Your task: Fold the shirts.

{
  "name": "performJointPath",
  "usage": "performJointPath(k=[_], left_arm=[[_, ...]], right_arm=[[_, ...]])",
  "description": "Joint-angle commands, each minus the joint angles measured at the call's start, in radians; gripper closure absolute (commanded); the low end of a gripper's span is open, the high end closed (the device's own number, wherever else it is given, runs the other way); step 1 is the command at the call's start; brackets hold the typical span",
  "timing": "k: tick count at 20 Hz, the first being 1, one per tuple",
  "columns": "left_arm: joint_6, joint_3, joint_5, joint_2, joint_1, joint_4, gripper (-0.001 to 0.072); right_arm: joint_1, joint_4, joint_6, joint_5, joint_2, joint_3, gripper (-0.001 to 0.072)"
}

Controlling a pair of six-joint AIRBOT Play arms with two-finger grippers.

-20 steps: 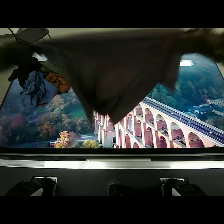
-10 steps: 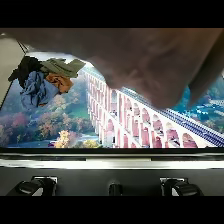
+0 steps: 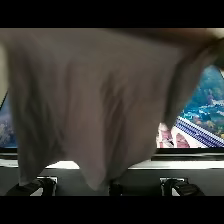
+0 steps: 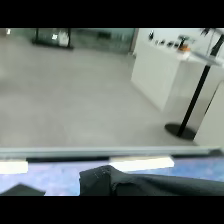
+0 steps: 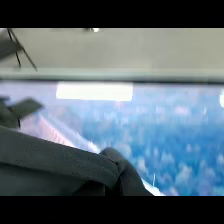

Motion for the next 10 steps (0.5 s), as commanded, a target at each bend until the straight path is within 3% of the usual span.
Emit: performJointPath(k=[1,6,8,10], left_arm=[[0.003,-0.101,0.039,-0.193,0.001,0.061,0.0672],[0.003,-0.098,0.373,-0.488,0.003,0.022,0.0672],[0.003,-0.099,0.346,-0.556,0.0,0.021,0.0671],[0.002,-0.099,0.236,-0.603,-0.01,0.021,0.0671]], right_arm=[[0.0,0.003,0.05,0.198,-0.236,-0.078,0.0656],[0.0,0.08,0.141,-0.16,-0.607,-0.096,0.0654],[0.0,0.123,0.158,-0.201,-0.716,-0.096,0.0655],[0.0,0.179,0.175,-0.198,-0.79,-0.096,0.0655]])
